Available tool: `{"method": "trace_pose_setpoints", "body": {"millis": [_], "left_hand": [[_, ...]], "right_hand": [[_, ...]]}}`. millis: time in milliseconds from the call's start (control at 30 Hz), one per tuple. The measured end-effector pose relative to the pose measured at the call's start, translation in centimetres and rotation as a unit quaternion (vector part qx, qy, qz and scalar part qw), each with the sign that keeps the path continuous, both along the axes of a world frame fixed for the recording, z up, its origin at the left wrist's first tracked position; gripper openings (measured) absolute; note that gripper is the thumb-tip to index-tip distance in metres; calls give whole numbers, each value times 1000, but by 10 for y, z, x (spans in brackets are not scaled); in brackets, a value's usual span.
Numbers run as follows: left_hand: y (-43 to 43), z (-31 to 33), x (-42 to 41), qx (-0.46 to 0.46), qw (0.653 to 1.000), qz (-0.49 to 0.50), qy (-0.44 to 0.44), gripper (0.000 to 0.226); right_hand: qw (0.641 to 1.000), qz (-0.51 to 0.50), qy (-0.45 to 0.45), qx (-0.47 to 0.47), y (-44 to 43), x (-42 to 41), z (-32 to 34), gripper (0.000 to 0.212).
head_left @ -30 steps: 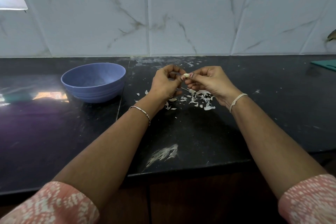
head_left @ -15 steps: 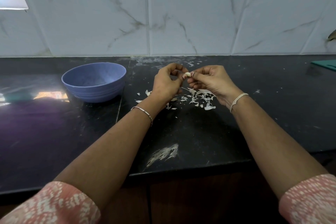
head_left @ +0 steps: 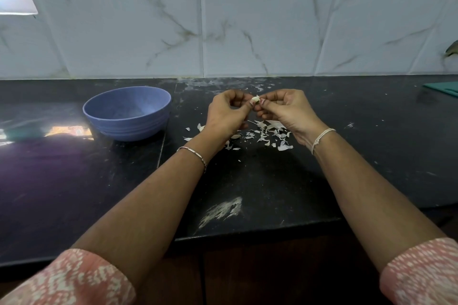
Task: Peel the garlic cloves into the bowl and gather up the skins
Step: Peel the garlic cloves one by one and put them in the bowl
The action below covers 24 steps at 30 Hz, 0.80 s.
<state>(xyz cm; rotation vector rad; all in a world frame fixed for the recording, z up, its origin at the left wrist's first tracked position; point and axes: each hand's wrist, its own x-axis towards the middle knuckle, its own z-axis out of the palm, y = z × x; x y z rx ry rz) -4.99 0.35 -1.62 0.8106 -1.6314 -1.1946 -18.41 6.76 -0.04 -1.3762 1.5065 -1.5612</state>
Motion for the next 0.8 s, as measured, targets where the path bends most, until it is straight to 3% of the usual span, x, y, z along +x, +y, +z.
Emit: {"method": "trace_pose_setpoints", "body": {"millis": [367, 800], "left_hand": [[5, 3, 2, -14, 999, 40, 2, 4], [7, 2, 2, 81, 994, -38, 57, 3]], "right_hand": [[999, -24, 18, -9, 0, 3, 1, 8], [996, -75, 40, -32, -3, 4, -1, 7]]}}
